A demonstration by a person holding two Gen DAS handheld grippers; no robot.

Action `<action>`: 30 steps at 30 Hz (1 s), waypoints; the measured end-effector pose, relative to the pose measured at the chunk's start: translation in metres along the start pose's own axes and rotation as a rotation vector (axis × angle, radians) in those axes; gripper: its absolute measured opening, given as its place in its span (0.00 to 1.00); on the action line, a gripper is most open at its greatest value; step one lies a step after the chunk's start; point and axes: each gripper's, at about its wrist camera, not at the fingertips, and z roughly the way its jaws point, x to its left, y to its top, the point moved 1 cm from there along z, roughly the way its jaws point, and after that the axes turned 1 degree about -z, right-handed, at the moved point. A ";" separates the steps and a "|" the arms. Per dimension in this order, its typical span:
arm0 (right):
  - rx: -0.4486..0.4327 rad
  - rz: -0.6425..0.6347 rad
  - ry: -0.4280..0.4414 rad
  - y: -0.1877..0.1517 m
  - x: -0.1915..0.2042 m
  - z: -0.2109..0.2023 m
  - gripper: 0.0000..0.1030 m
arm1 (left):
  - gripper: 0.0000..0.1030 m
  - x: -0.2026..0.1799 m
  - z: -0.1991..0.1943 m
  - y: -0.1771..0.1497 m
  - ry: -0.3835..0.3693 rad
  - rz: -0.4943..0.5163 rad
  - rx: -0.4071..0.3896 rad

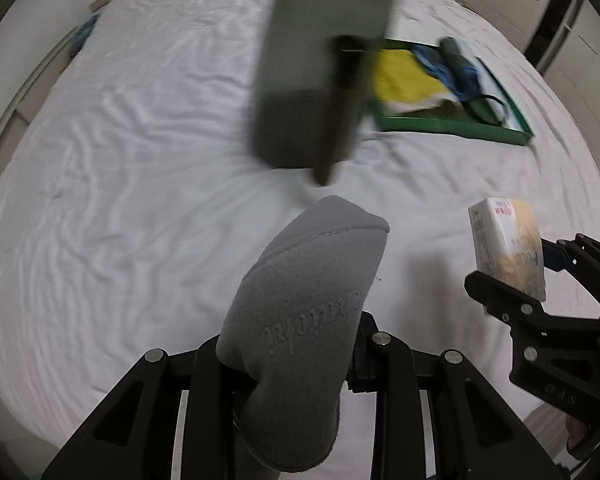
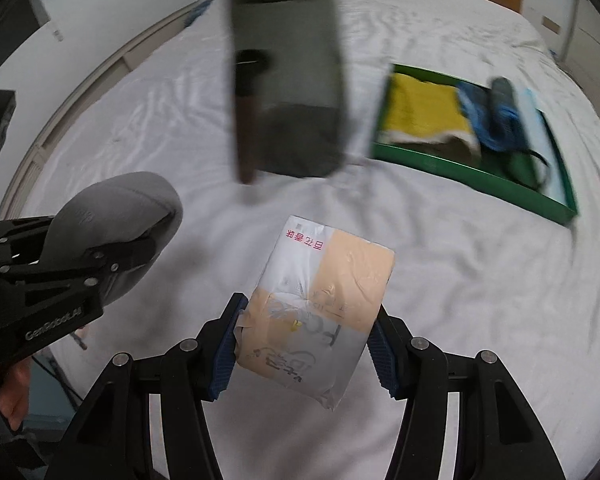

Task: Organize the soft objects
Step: 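Lift the grey eye mask and tissue pack and carry both toward the green tray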

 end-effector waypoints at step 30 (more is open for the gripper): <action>-0.167 0.105 -0.208 0.048 -0.189 -0.047 0.54 | 0.26 -0.167 0.020 0.124 -0.042 0.146 -0.134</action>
